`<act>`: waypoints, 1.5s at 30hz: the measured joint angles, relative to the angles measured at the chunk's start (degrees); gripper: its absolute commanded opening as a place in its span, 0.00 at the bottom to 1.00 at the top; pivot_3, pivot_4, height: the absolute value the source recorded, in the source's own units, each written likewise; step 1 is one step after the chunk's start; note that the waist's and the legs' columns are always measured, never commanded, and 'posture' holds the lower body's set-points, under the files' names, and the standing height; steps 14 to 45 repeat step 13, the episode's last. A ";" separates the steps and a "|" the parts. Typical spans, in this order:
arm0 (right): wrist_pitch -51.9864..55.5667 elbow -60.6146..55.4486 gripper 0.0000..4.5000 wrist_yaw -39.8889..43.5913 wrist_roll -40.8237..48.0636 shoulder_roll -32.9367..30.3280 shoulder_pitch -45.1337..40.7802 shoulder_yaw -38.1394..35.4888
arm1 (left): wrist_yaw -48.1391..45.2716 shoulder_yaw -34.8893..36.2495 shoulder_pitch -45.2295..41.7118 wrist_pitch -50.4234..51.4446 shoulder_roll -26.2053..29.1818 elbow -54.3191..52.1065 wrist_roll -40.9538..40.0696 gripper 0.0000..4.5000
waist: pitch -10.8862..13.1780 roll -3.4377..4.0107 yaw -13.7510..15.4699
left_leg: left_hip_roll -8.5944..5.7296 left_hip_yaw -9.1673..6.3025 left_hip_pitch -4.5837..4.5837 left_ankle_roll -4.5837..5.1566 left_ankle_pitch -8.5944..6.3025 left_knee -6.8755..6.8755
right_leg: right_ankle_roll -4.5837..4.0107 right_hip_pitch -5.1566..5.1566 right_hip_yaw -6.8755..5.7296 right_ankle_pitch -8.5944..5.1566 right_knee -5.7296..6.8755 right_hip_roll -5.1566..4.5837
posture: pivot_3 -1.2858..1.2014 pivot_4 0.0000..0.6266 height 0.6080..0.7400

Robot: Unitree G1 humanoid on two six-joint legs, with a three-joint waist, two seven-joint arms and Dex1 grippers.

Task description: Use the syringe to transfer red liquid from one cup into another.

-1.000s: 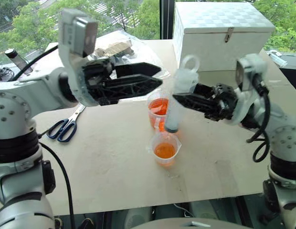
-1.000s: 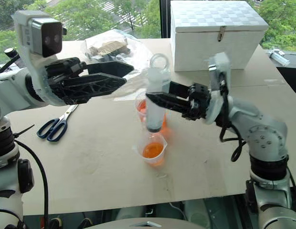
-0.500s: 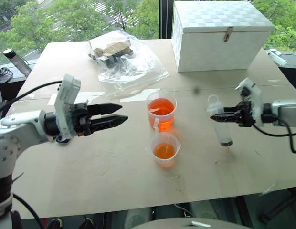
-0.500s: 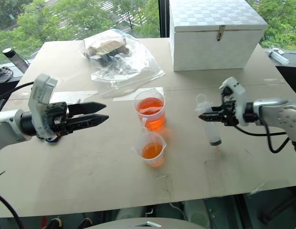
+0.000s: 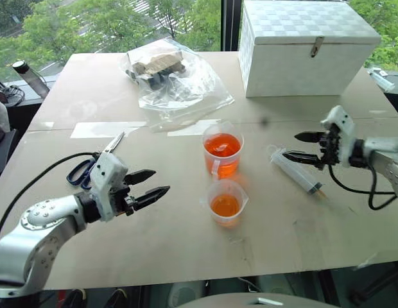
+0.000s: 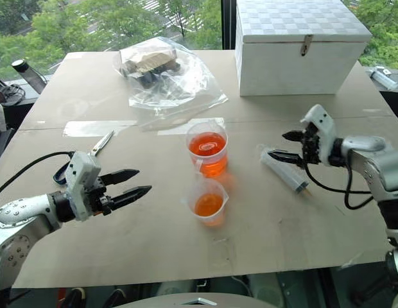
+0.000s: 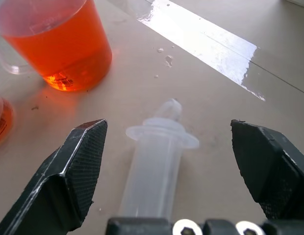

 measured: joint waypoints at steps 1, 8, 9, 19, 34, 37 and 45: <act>-5.09 -0.08 0.98 2.30 -0.33 0.03 5.84 -4.12 | 0.56 -0.04 2.13 -1.95 -1.80 -0.83 1.45 0.74 | -0.05 -0.02 0.23 | 0.00 -0.02 -0.01 0.00 0.00 -0.02 | 0.00 0.04 -0.04 0.00 -0.05 0.00 | 0.52 0.24 1.00; -25.73 9.31 0.98 8.77 -5.56 3.17 22.05 -13.50 | 0.72 -1.66 13.63 -12.82 -8.14 1.96 10.59 0.74 | -0.14 0.20 -0.63 | 0.01 0.04 0.92 0.37 -0.22 -0.02 | -0.07 0.88 0.01 -0.01 0.05 0.01 | 0.52 0.24 1.00; -27.91 11.24 0.98 9.79 -6.17 3.42 23.12 -13.77 | 0.47 -1.81 14.62 -14.12 -9.20 1.95 10.82 0.74 | -0.16 0.23 -0.69 | 0.02 0.04 1.25 0.41 -0.25 -0.04 | -0.08 1.20 0.00 -0.02 -0.01 -0.01 | 0.52 0.24 1.00; -34.47 17.79 0.98 13.18 -8.00 4.41 24.14 -14.10 | -0.70 -2.93 17.73 -16.74 -10.47 1.94 11.60 0.74 | -0.20 0.35 -1.07 | 0.03 0.02 1.35 0.42 -0.26 -0.04 | -0.10 1.31 0.01 -0.02 -0.06 -0.04 | 0.52 0.24 1.00; -34.47 17.79 0.98 13.18 -8.00 4.41 24.14 -14.10 | -0.70 -2.93 17.73 -16.74 -10.47 1.94 11.60 0.74 | -0.20 0.35 -1.07 | 0.03 0.02 1.35 0.42 -0.26 -0.04 | -0.10 1.31 0.01 -0.02 -0.06 -0.04 | 0.52 0.24 1.00; -34.47 17.79 0.98 13.18 -8.00 4.41 24.14 -14.10 | -0.70 -2.93 17.73 -16.74 -10.47 1.94 11.60 0.74 | -0.20 0.35 -1.07 | 0.03 0.02 1.35 0.42 -0.26 -0.04 | -0.10 1.31 0.01 -0.02 -0.06 -0.04 | 0.52 0.24 1.00; -34.47 17.79 0.98 13.18 -8.00 4.41 24.14 -14.10 | -0.70 -2.93 17.73 -16.74 -10.47 1.94 11.60 0.74 | -0.20 0.35 -1.07 | 0.03 0.02 1.35 0.42 -0.26 -0.04 | -0.10 1.31 0.01 -0.02 -0.06 -0.04 | 0.52 0.24 1.00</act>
